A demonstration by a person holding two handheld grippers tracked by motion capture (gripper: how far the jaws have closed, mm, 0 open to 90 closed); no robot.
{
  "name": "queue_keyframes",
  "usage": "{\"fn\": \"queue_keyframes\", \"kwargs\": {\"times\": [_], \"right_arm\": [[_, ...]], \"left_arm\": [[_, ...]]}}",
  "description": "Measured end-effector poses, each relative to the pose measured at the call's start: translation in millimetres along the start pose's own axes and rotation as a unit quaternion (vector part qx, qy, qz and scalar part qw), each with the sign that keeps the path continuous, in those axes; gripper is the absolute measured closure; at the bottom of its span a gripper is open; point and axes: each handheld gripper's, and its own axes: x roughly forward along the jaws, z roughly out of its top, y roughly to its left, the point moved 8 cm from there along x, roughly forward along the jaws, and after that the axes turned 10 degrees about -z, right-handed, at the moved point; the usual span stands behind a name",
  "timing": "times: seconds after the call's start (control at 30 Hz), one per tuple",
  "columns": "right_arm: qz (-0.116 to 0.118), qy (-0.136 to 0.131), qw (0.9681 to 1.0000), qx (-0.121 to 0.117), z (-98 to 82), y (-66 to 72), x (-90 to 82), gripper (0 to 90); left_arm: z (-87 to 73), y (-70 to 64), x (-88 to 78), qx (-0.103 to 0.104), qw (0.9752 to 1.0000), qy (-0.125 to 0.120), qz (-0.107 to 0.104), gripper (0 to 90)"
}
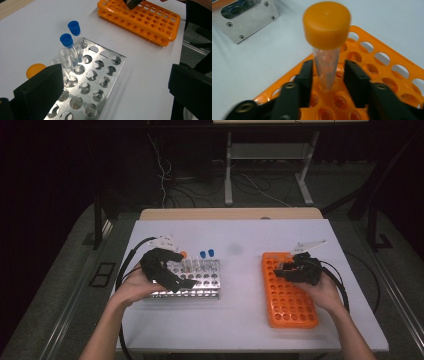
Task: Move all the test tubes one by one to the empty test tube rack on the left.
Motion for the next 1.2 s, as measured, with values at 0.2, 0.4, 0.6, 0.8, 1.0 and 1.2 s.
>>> {"fn": "queue_keyframes", "kwargs": {"times": [0.2,0.4,0.6,0.8,1.0,1.2], "right_arm": [[-0.012,-0.005,0.9997,-0.018,5.4,2.2,-7.5,73.2],[-0.015,-0.022,0.9994,-0.024,18.2,5.0,-24.8,73.3],[0.01,-0.025,0.9991,-0.033,29.2,19.4,-38.8,73.3],[0.047,-0.026,0.9973,-0.051,36.5,45.9,-51.7,73.3],[0.073,-0.031,0.9938,-0.077,43.4,72.1,-60.9,73.3],[0.101,-0.027,0.9895,-0.1,47.3,97.9,-60.9,73.3]], "left_arm": [[1.8,-1.0,-1.2,0.002,1.0,-0.003,-0.001,0.0],[5.6,-3.3,-0.6,0.005,1.0,-0.001,-0.003,0.0],[10.2,-7.7,0.8,0.012,0.9999,0.0,-0.006,0.0],[17.2,-15.6,5.7,0.024,0.9996,0.004,-0.014,0.0],[27.3,-25.9,11.2,0.04,0.9989,0.008,-0.023,0.0],[38.5,-37.0,18.7,0.058,0.9977,0.013,-0.033,0.0]]}}
